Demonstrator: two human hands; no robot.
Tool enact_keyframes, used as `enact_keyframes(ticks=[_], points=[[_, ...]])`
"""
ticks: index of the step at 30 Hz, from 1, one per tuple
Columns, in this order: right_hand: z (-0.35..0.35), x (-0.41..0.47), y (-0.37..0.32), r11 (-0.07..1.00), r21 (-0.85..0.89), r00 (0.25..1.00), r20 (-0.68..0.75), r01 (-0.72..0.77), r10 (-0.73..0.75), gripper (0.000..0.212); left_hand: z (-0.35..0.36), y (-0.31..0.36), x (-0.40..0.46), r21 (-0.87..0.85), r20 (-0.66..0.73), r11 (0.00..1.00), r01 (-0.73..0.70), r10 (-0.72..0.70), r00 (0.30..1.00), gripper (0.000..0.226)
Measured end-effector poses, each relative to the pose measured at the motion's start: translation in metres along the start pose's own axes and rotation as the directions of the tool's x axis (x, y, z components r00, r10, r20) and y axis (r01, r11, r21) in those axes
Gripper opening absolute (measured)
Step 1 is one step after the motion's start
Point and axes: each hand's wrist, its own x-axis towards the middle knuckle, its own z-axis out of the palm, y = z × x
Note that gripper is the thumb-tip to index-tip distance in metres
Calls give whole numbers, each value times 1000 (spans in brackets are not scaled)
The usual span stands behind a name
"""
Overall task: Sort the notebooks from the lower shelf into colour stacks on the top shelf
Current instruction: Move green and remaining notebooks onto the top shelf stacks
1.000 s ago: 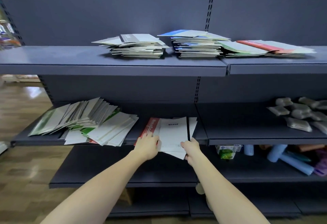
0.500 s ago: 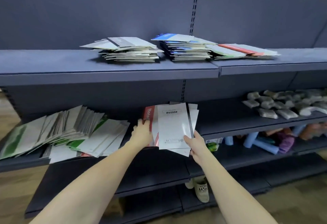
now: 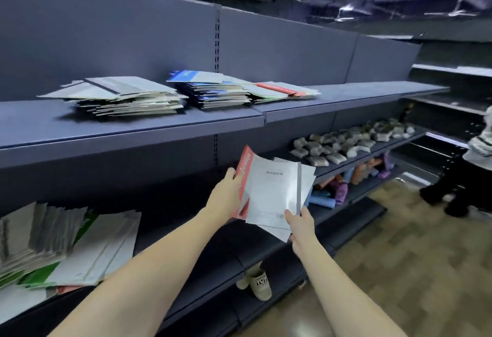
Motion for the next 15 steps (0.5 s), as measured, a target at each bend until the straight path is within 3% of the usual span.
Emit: enact_keyframes(ticks=[7, 11, 15], points=[[-26, 8, -50, 968, 153, 972, -156, 200, -177, 36, -18, 74, 54, 100, -49, 967, -233, 239, 970, 31], [-41, 33, -92, 933, 201, 946, -189, 298, -261, 39, -36, 117, 88, 82, -166, 966, -246, 256, 952, 32], [-54, 70, -134, 936, 180, 951, -123, 304, -285, 46, -46, 146, 124, 68, -250, 977, -202, 212, 945, 39]])
